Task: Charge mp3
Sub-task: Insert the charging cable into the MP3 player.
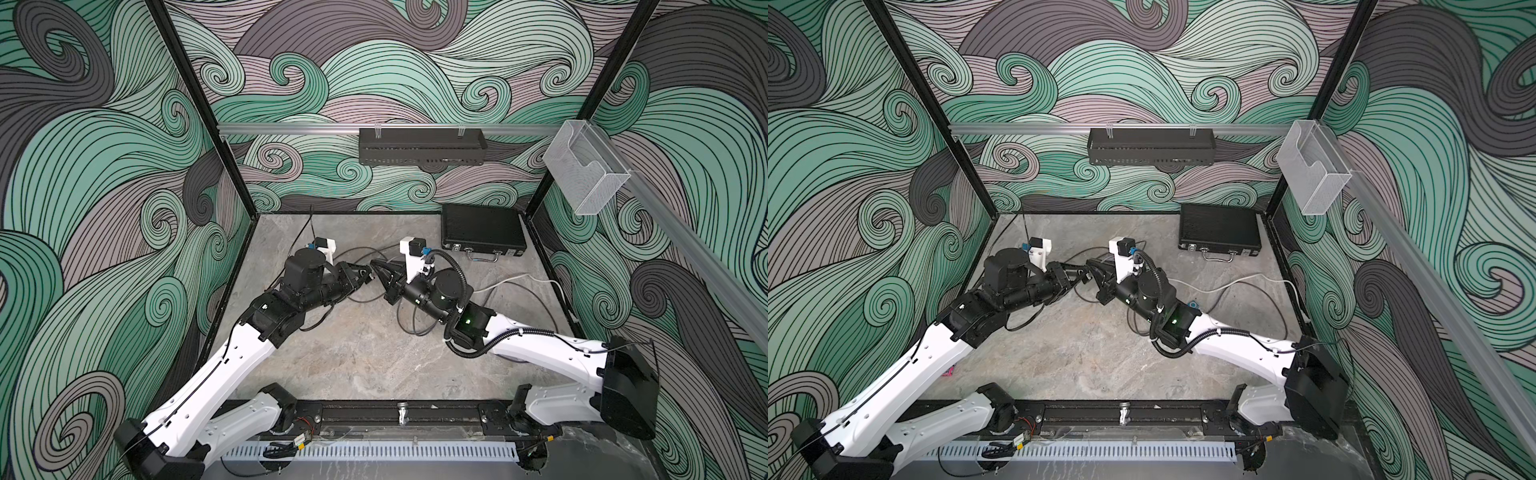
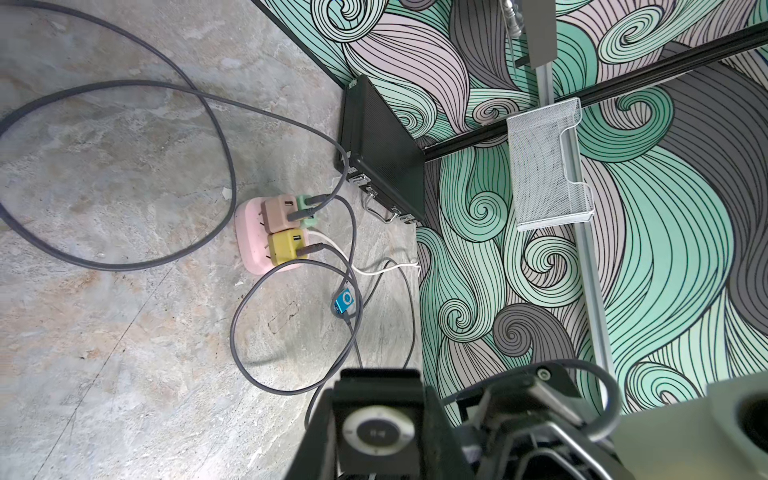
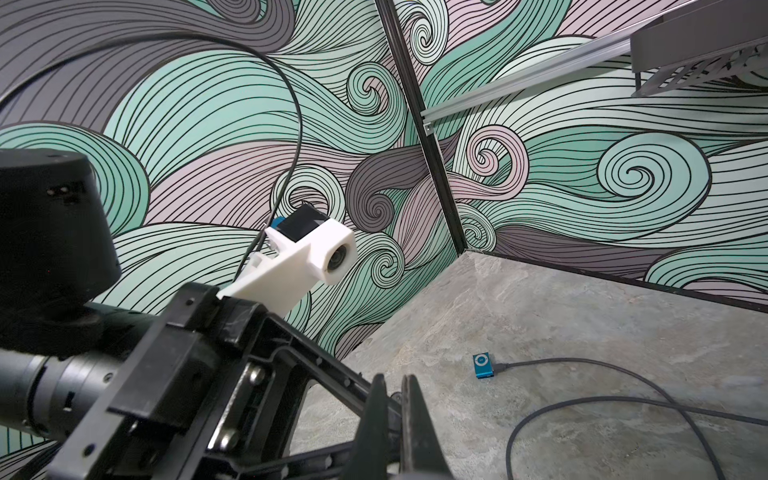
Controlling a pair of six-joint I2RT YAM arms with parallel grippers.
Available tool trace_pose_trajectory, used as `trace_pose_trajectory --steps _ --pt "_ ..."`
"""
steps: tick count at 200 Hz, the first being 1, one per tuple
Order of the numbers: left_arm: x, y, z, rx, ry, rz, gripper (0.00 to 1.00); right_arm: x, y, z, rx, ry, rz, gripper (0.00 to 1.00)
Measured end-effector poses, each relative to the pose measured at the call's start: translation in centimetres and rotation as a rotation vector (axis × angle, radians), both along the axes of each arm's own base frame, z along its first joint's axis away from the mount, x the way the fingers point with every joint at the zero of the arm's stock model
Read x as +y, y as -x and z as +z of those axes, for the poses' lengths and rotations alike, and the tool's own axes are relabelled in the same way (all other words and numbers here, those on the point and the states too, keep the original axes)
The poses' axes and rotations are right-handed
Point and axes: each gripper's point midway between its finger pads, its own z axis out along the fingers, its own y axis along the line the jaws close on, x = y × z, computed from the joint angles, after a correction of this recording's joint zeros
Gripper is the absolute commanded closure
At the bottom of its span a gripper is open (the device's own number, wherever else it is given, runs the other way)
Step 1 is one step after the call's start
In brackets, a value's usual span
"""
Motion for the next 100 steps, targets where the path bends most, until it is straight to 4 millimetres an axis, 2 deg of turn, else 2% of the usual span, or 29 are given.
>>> trace_pose_trajectory --steps 76,86,100 --pt "0.4 -0.1 -1.2 0.036 -0.037 0.016 0.99 0.8 0.0 -1.5 0.005 0.086 0.009 1.00" --pt "0.5 0.0 -1.3 0.041 -0.049 0.014 0.99 0.8 0.1 -1.6 0.006 0.092 0.012 0.93" --pt "0.6 0.1 -1.4 0.045 -0.069 0.014 1.00 0.9 0.2 -1.8 0.008 0.098 0.023 0.74"
